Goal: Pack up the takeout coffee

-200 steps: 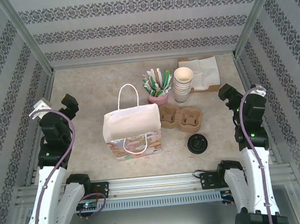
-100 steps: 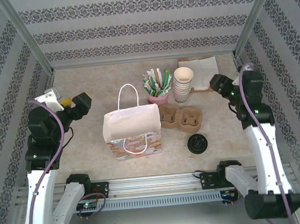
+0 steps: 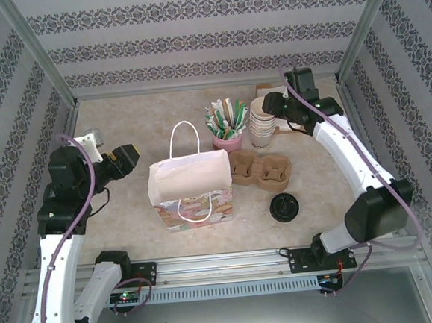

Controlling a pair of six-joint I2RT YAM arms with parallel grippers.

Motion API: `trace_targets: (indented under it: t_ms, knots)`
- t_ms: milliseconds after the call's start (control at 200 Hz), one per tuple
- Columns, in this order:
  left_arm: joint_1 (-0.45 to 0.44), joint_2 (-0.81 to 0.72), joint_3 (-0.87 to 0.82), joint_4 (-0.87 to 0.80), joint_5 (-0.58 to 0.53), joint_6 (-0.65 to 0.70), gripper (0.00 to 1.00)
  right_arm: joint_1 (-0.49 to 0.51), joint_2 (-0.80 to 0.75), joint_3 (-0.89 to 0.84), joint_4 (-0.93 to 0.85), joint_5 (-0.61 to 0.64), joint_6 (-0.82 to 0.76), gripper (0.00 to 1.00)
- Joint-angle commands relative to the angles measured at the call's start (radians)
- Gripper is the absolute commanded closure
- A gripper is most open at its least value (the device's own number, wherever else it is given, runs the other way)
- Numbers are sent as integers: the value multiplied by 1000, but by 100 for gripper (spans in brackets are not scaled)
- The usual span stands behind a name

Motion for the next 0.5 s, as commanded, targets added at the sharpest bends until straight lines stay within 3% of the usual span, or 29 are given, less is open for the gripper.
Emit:
trace_targets:
  t_ms: [0,145,230,495]
  knots:
    - [11,-10,44,-83,23,50,35,0,35,38,-29,117,28,52]
    - [11,-11,39,-83,40,52,35,-4,67,29,-14,135,47,52]
    - [11,-12,31,-72,53,47,40,-5,85,31,-7,121,55,57]
    - [11,-9,11,-47,73,30,41,-4,103,40,9,118,76,64]
